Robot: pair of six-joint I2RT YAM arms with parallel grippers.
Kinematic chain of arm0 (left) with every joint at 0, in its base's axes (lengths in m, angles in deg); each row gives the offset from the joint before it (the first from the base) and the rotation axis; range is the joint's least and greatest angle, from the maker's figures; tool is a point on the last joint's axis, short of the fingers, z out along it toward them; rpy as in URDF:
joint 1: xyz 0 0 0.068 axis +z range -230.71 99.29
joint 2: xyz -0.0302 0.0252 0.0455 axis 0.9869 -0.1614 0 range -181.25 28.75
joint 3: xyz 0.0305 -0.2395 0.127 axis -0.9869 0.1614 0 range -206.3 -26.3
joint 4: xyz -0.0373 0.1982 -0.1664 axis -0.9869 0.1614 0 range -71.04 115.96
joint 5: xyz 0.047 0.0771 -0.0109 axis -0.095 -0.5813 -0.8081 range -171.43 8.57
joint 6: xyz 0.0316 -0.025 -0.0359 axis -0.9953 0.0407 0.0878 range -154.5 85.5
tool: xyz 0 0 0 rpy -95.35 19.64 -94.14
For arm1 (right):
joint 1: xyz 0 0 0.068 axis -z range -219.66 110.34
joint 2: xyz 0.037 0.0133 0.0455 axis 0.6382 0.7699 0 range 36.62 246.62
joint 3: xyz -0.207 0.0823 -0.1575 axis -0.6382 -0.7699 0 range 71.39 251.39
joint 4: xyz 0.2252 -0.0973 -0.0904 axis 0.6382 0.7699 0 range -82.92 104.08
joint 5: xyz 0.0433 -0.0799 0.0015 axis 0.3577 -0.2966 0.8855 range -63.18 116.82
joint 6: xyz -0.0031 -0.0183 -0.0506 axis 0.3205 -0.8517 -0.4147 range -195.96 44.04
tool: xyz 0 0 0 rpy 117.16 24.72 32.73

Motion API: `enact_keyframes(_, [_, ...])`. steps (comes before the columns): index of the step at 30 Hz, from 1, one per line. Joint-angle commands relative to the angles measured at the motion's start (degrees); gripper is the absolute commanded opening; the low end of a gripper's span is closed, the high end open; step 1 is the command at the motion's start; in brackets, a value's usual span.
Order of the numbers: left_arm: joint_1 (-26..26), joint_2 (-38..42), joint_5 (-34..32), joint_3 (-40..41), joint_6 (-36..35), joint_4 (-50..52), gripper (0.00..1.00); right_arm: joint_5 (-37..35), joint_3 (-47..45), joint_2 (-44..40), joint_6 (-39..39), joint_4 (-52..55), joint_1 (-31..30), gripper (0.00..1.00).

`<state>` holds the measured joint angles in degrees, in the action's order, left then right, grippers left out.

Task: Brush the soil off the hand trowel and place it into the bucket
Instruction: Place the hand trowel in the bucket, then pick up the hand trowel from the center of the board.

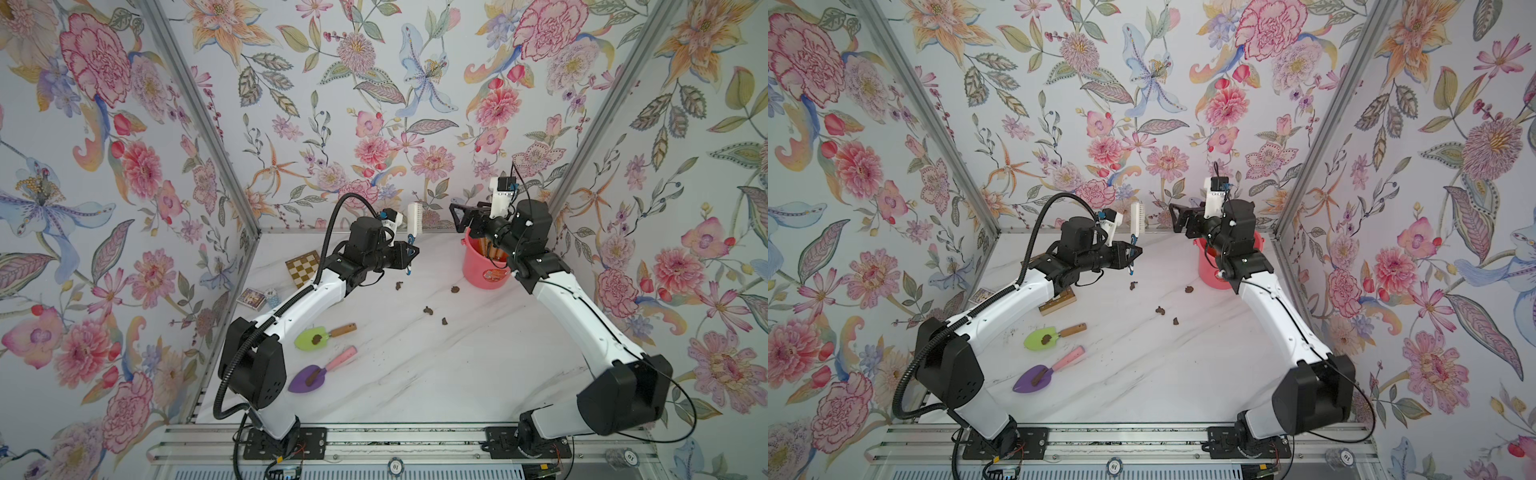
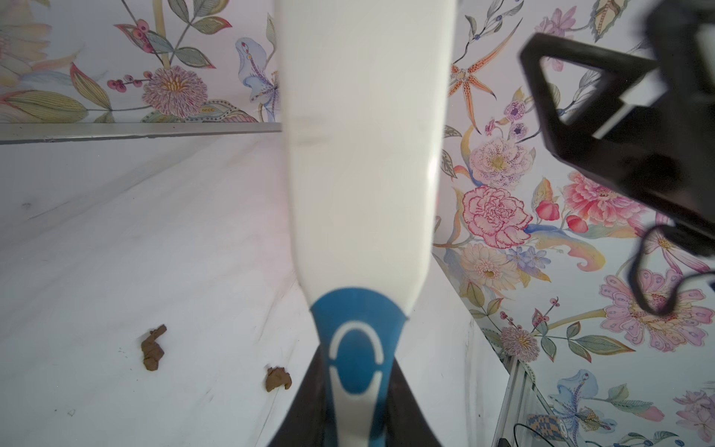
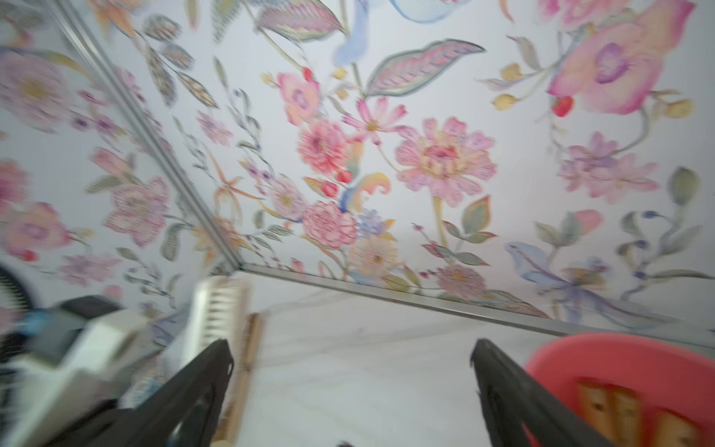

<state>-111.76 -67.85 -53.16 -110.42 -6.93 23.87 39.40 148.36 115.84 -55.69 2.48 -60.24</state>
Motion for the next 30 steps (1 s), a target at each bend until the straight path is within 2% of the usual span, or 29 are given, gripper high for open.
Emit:
enact_keyframes(1, [2.61, 1.15, 0.95, -0.40, 1.72, -4.56, 0.00, -7.37, -5.82, -2.97, 16.85, 3.73, -3.60, 0.99])
enact_keyframes(5, [4.97, 0.89, 2.10, -0.48, 3.60, -5.74, 0.00, -9.03, -9.82, -6.63, 27.76, 5.74, -8.10, 0.99])
enact_keyframes(9, [5.84, 0.80, 2.39, -1.64, 3.28, -4.61, 0.00, -11.09, -14.62, -10.30, 26.83, -1.77, -12.38, 0.99])
enact_keyframes(12, [5.91, 0.66, 3.32, -2.79, 2.89, -3.64, 0.00, -12.89, -16.28, -11.42, 27.90, -1.51, -13.33, 0.99])
enact_keyframes(14, [5.96, 1.20, 3.30, -3.51, 1.96, -1.95, 0.00, -13.49, -18.51, -12.31, 27.84, -4.93, -13.78, 0.99])
enact_keyframes(16, [5.91, 2.30, 2.37, -3.68, 0.98, 0.20, 0.00, -17.33, -18.90, -12.27, 30.23, -2.86, -13.57, 0.99])
enact_keyframes(22, [5.99, 6.50, -5.59, -0.91, 0.11, 8.55, 0.00, -27.42, -18.30, -6.98, 37.47, 8.05, -15.40, 0.99])
enact_keyframes(24, [6.15, 10.04, -8.58, 0.07, -1.22, 12.50, 0.00, -29.13, -16.76, -3.97, 39.75, 11.82, -16.79, 0.97])
enact_keyframes(27, [6.77, 12.28, -13.53, 0.43, -3.10, 19.66, 0.00, -33.00, -14.10, 0.68, 45.37, 16.69, -20.18, 0.93])
enact_keyframes(30, [7.31, 15.23, -18.45, 2.47, -4.01, 23.94, 0.00, -36.86, -12.92, 4.66, 54.25, 19.03, -24.41, 0.89])
